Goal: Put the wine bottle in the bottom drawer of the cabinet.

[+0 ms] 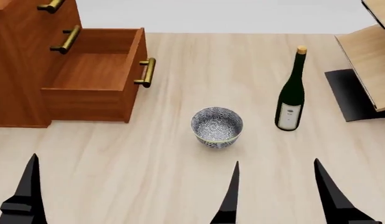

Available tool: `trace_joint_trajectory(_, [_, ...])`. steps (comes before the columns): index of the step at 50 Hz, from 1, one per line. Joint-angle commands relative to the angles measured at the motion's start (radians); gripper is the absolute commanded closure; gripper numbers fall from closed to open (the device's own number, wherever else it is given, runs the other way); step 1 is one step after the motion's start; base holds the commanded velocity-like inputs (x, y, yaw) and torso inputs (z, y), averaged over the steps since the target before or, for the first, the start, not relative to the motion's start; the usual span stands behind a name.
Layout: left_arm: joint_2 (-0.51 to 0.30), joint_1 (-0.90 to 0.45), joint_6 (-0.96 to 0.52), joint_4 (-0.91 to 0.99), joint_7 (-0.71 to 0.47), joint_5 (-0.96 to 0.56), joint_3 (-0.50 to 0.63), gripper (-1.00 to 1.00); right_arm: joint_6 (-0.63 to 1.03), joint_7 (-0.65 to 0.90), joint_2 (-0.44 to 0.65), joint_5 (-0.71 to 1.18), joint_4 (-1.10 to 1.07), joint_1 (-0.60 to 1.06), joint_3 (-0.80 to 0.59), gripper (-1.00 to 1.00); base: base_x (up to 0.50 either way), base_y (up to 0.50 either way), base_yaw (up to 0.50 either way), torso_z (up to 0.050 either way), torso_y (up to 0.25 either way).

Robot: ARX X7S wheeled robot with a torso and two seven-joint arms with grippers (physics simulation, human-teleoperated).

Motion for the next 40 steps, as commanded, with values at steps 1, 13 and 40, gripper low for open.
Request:
trace_joint_trajectory(1, [-0.016,-0.003,0.024,-0.009,-0.029,-0.021,0.019,-1.00,0.007,0.010,0.005,0.004,-0.002,0.002,-0.008,-1.00,0.00,0.38,0.00,0.000,0.000])
trace_joint_trajectory(13, [-0.017,0.012,0.054,-0.016,-0.018,0.006,0.040,-1.00,-0.029,0.007,0.011,0.011,0.027,-0.008,-0.006,-1.00,0.00,0.38,0.00,0.000,0.000])
trace_joint_trajectory(40, [-0.044,0.001,0.086,-0.017,-0.039,-0.006,0.057,-1.00,-0.043,0.014,0.015,0.057,0.023,-0.011,0.022,-1.00,0.10,0.05,0.00,0.000,0.000])
